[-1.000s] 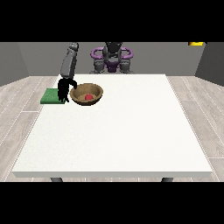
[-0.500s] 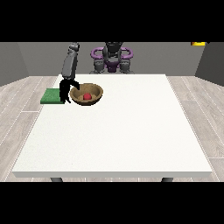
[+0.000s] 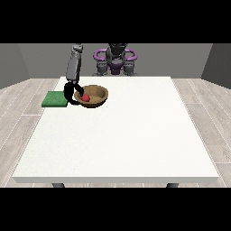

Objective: Pick the cup and pour the ball into the bowl, then pick the bowl and place it on the pad

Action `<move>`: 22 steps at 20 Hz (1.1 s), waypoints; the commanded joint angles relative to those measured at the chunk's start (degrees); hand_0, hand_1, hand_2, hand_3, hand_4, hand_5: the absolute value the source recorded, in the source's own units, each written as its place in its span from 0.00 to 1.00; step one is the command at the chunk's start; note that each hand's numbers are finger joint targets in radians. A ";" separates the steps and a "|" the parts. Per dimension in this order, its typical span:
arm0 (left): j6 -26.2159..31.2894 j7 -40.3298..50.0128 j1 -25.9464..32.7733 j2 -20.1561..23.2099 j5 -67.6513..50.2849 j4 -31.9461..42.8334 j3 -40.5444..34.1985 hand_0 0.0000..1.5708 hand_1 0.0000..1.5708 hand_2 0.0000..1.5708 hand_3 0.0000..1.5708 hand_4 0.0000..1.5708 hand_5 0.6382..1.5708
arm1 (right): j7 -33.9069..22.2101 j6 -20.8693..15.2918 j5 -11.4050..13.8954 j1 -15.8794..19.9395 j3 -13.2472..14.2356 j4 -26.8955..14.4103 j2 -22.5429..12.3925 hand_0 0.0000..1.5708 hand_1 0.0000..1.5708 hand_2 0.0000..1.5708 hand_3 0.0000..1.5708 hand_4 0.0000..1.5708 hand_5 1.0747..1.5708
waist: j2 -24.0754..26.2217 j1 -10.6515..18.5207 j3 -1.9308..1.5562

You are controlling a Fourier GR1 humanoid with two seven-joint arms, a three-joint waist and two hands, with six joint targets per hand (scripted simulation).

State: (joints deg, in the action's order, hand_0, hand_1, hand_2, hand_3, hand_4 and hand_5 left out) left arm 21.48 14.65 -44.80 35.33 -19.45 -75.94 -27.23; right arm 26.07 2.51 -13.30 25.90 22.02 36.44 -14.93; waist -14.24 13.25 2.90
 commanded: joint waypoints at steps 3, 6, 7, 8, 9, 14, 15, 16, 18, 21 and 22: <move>1.49 -0.23 0.83 0.50 -1.92 -0.51 -1.03 0.00 0.00 0.00 0.00 0.70 0.94 | -6.07 -7.63 3.32 -4.34 0.64 -3.56 -5.37 1.00 1.00 1.00 0.98 0.59 0.88 | -3.94 0.98 -2.77; 0.99 0.56 0.89 0.05 -2.43 -0.63 -0.99 0.00 0.00 0.00 0.00 0.73 0.95 | -9.18 -9.52 4.96 -4.56 -0.77 -1.13 -6.69 1.00 1.00 1.00 0.87 0.61 0.93 | -2.20 0.69 -2.79; 1.05 0.15 0.88 0.97 -2.22 1.16 -1.80 0.00 0.00 0.00 0.00 0.74 0.95 | -9.97 -10.74 5.16 -4.09 -1.45 0.67 -5.63 1.00 1.00 1.00 0.82 0.63 0.94 | -2.48 -0.19 -2.75; 0.98 0.81 -0.39 2.25 -2.20 2.06 -2.06 0.00 0.00 0.00 0.00 0.74 0.96 | -12.61 -10.19 5.80 -2.69 -1.92 2.04 -8.63 1.00 1.00 1.00 0.79 0.64 0.95 | -2.10 -1.34 -2.74; 1.88 0.68 2.63 1.73 -2.52 2.78 -2.56 0.00 0.00 0.00 0.00 0.75 0.95 | -14.29 -9.64 5.91 -5.36 -2.09 3.18 -10.04 1.00 1.00 1.00 0.81 0.65 0.95 | 1.18 -1.48 -2.66; 2.89 -3.08 5.11 2.22 -1.48 6.28 -3.99 0.00 0.00 0.00 0.00 0.76 0.96 | -25.02 -10.20 6.27 -0.80 -3.86 6.80 -14.40 1.00 1.00 1.00 0.66 0.65 0.97 | 2.55 -3.99 -2.62; 0.86 -3.13 5.33 1.68 -0.24 6.35 -3.94 0.00 0.00 0.00 0.00 0.76 0.97 | -26.56 -10.01 6.32 -0.19 -4.49 7.25 -14.60 1.00 1.00 1.00 0.65 0.66 0.97 | 2.77 -4.99 -2.64; 2.51 -2.77 5.44 3.47 -1.54 7.40 -5.18 0.00 0.00 0.00 0.00 0.76 0.97 | -24.41 -8.88 5.97 -1.73 -4.31 7.53 -14.96 1.00 1.00 1.00 0.62 0.67 0.97 | 2.35 -5.60 -2.69; 3.06 -3.21 6.29 4.11 -1.01 8.07 -5.29 0.00 0.00 0.00 0.00 0.77 0.96 | -27.92 -8.43 6.12 -0.93 -5.30 9.15 -16.51 1.00 1.00 1.00 0.55 0.68 0.97 | 4.36 -6.49 -2.59; 2.27 -4.40 6.96 4.37 0.01 9.27 -5.47 0.00 0.00 0.00 0.00 0.76 0.97 | -32.12 -4.26 6.47 1.69 -5.28 8.99 -22.74 1.00 1.00 1.00 0.45 0.67 0.99 | 3.35 -8.01 -2.80; 2.70 -5.96 8.71 3.91 0.71 9.25 -5.25 0.00 0.00 0.00 0.00 0.77 0.97 | -33.30 -3.32 6.15 1.86 -5.18 9.23 -23.37 1.00 1.00 1.00 0.43 0.69 0.99 | 4.63 -8.28 -2.82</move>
State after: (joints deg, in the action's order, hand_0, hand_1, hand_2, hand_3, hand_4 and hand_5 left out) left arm 23.93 10.68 -38.13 38.78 -19.78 -68.23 -32.02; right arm -2.91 -3.09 -7.96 26.52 16.31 45.17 -31.35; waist -10.79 7.49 -0.19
